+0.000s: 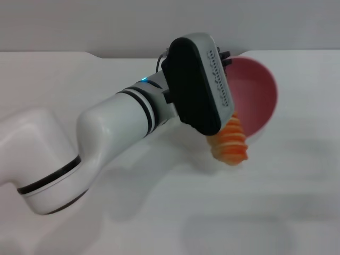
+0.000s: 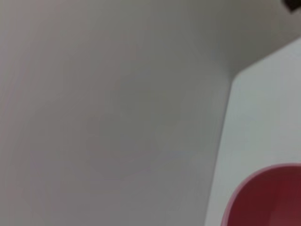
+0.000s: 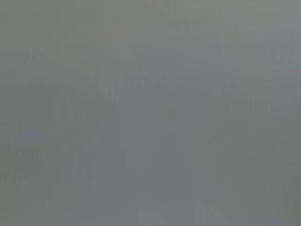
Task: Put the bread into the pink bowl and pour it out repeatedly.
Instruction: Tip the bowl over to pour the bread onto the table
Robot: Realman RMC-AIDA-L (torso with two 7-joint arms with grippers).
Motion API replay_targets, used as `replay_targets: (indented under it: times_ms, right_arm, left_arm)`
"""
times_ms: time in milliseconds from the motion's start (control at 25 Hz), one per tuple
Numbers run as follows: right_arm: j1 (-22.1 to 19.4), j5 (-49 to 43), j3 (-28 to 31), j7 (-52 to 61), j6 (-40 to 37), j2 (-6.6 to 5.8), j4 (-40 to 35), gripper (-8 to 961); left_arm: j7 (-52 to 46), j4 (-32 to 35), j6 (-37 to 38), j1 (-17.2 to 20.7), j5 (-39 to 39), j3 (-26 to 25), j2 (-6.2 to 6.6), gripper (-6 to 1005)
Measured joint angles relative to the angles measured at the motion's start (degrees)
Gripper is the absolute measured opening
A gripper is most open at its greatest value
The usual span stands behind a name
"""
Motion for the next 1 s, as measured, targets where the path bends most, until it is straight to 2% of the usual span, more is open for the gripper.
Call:
replay_targets:
  times_ms: [200, 320, 400, 640, 800, 840, 960, 1000]
  right_arm:
    - [-0.2, 0.0, -0.5, 0.1, 0.1, 0.00, -0.3, 672]
    - [-0.2, 0.1, -0.8, 0.2, 0.1, -0.07, -0.4, 672]
    - [-0.2, 0.1, -1.0, 0.2, 0.2, -0.08, -0.7, 672]
    - [-0.1, 0.1, -1.4, 0.2, 0.2, -0.09, -1.3, 672]
    - [-0.1, 0.1, -1.6, 0.2, 0.4, -0.09, -1.6, 672]
    - [-0.1, 0.1, -1.6, 0.2, 0.5, -0.09, -1.6, 672]
    - [-0.1, -0.1, -1.6, 0.2, 0.8, -0.09, -1.7, 672]
    - [0.0, -0.2, -1.6, 0.2, 0.8, -0.09, -1.7, 672]
  left_arm:
    - [0.5, -2.2, 5.7, 0.2, 1.8, -1.5, 0.01, 39]
    - [0.6, -2.4, 6.3, 0.3, 2.6, -1.6, 0.03, 39]
    - [0.6, -2.2, 7.3, 0.4, 6.4, -1.6, 0.06, 39]
    - [0.7, -0.6, 8.4, 1.0, 12.5, -3.1, 0.07, 39]
    - [0.7, -0.3, 8.4, 1.1, 13.1, -3.4, 0.08, 39]
    - [0.9, 0.8, 8.3, 1.9, 16.0, -4.4, 0.21, 39]
    - [1.3, 1.4, 8.1, 2.5, 17.9, -4.9, 0.21, 39]
    - [2.8, 2.1, 7.9, 3.3, 21.1, -5.4, 0.27, 39]
